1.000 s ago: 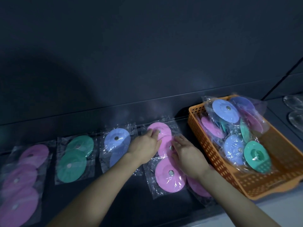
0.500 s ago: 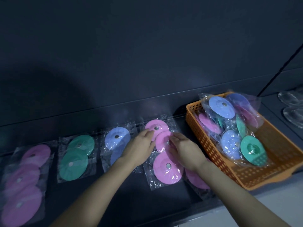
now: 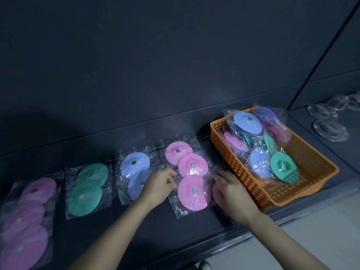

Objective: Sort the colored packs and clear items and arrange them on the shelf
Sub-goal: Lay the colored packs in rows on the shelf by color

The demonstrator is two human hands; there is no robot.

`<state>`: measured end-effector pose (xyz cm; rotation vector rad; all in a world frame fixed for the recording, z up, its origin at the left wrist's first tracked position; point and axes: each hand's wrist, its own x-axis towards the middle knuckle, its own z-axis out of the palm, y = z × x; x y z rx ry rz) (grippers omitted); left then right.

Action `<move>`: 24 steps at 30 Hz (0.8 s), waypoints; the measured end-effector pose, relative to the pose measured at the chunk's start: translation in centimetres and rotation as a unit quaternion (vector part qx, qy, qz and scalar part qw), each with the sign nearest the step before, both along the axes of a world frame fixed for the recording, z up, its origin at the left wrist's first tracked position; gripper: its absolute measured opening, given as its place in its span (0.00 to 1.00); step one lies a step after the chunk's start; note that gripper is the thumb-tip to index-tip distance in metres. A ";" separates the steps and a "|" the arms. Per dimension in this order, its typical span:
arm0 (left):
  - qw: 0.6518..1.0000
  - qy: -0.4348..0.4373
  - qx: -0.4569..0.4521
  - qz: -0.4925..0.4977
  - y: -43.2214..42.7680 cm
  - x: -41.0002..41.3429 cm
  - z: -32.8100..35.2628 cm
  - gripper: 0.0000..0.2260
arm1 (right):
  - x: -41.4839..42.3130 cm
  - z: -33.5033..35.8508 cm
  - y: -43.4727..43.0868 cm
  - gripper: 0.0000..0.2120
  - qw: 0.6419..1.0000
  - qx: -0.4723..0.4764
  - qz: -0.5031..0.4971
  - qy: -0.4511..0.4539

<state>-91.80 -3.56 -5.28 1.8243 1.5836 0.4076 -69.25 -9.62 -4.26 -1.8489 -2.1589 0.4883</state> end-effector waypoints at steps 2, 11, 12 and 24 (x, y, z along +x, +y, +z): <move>0.999 -0.034 0.021 -0.001 0.0 0.6 0.2 0.07 | 0.4 -0.3 -0.7 0.17 1.000 -0.009 -0.028 0.005; 0.996 -0.080 0.017 0.040 1.5 3.3 0.0 0.08 | 1.5 -1.5 -2.8 0.23 0.998 -0.015 -0.061 0.026; 0.996 -0.074 0.010 0.044 1.5 3.3 -0.2 0.10 | 1.5 -1.5 -2.8 0.27 0.998 -0.028 -0.056 0.019; 0.991 -0.101 0.017 0.090 1.4 3.2 -0.7 0.14 | 0.2 0.3 -3.1 0.16 0.973 0.202 0.102 0.038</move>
